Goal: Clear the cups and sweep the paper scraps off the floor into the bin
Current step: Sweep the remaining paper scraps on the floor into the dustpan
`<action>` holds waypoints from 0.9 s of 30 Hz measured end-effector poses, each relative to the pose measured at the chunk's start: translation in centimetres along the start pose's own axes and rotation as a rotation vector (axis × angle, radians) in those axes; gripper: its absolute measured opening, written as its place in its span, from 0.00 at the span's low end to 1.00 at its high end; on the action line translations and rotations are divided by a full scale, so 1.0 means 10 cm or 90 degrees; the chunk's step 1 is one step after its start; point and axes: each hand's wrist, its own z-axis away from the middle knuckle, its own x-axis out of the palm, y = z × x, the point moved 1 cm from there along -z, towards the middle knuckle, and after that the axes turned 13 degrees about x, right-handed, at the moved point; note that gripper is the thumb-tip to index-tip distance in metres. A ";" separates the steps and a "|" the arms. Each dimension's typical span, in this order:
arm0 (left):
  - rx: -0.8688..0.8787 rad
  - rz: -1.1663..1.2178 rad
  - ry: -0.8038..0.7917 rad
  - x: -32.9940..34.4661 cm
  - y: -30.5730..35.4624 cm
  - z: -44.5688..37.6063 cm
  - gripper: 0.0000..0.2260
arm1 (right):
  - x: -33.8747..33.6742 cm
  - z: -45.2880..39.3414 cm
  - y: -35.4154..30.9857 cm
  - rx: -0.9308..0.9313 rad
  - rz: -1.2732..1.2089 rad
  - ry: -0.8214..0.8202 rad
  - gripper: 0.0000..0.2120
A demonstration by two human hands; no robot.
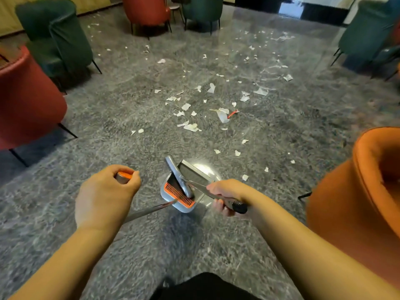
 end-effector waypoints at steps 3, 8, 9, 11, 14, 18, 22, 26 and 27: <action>0.000 0.009 0.000 0.16 -0.01 -0.52 0.04 | -0.06 -0.16 -0.51 0.011 -0.003 -0.002 0.09; 0.012 0.015 -0.007 0.44 -0.18 -1.51 0.03 | -0.07 -0.46 -1.40 -0.029 -0.048 0.030 0.21; 0.016 0.023 -0.010 0.48 -0.22 -1.75 0.03 | -0.06 -0.52 -1.62 -0.033 -0.063 0.028 0.22; 0.025 0.024 -0.026 0.55 -0.27 -2.17 0.04 | -0.03 -0.61 -1.99 -0.027 -0.075 0.039 0.21; 0.035 0.022 -0.049 0.63 -0.25 -2.72 0.04 | -0.01 -0.68 -2.46 -0.026 -0.104 0.033 0.19; 0.060 0.019 -0.052 0.79 -0.32 -3.31 0.04 | -0.03 -0.83 -2.94 -0.037 -0.148 0.037 0.18; 0.064 0.023 -0.060 1.00 -0.34 -3.89 0.03 | -0.16 -1.09 -3.47 -0.024 -0.145 0.027 0.17; 0.039 0.018 -0.063 1.32 -0.30 -4.51 0.04 | -0.37 -1.34 -4.06 -0.014 -0.133 0.014 0.16; 0.031 0.009 -0.066 1.40 -0.28 -4.65 0.04 | -0.43 -1.39 -4.21 -0.008 -0.128 0.013 0.15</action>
